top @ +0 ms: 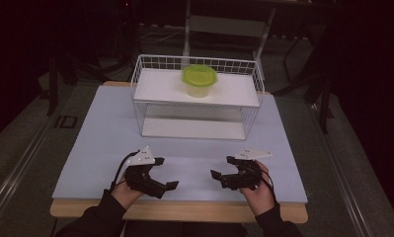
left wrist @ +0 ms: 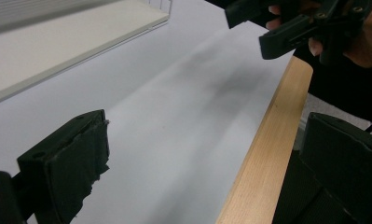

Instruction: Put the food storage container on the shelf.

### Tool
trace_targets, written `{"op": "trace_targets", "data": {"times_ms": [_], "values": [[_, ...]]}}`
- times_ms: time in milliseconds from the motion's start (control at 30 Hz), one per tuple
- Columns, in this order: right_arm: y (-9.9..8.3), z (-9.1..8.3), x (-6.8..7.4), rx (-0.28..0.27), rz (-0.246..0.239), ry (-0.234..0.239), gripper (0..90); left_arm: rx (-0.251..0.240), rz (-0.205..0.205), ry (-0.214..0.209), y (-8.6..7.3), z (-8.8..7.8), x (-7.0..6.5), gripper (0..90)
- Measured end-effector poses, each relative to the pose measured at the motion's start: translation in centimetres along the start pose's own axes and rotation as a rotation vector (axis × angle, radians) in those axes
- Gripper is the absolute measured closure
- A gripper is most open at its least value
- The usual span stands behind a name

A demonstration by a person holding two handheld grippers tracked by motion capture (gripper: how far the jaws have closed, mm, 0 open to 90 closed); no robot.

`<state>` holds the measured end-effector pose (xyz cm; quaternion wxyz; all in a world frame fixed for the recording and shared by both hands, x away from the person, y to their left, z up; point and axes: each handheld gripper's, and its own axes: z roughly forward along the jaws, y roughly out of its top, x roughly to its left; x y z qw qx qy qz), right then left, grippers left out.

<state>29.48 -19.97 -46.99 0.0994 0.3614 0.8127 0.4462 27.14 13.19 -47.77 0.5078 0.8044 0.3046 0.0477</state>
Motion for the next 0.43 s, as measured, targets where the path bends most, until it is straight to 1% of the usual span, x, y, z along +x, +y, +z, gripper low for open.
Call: {"op": "trace_targets", "data": {"times_ms": [67, 133, 167, 200, 300, 367, 433], "values": [[-0.4, -0.3, -0.2, -0.009, -0.01, -0.017, 16.8, -0.009, 0.001, 0.007, -0.3, -0.1, 0.1, 2.2], [-0.8, -0.3, -0.3, -0.01, -0.018, -0.031, 16.9, 0.003, 0.02, 0.024, -0.6, -0.2, 0.1, 2.2], [-0.9, -0.2, -0.4, -0.005, -0.021, -0.032, 16.8, 0.006, 0.021, 0.028, -0.8, -0.2, 0.1, 2.2], [-0.9, -0.1, -0.6, -0.003, -0.018, -0.031, 16.8, 0.008, 0.015, 0.031, -0.9, -0.3, 0.3, 2.2], [-1.0, 0.2, -0.9, -0.002, -0.015, -0.037, 16.8, -0.004, -0.024, 0.022, -1.2, -0.4, 0.8, 2.2], [-1.1, 0.3, -1.1, 0.001, -0.002, -0.029, 16.9, -0.007, -0.03, 0.027, -1.2, -0.4, 1.0, 2.2], [-1.2, 0.3, -1.1, 0.008, -0.01, -0.036, 16.9, -0.004, -0.028, 0.036, -1.4, -0.3, 1.1, 2.2]]}}
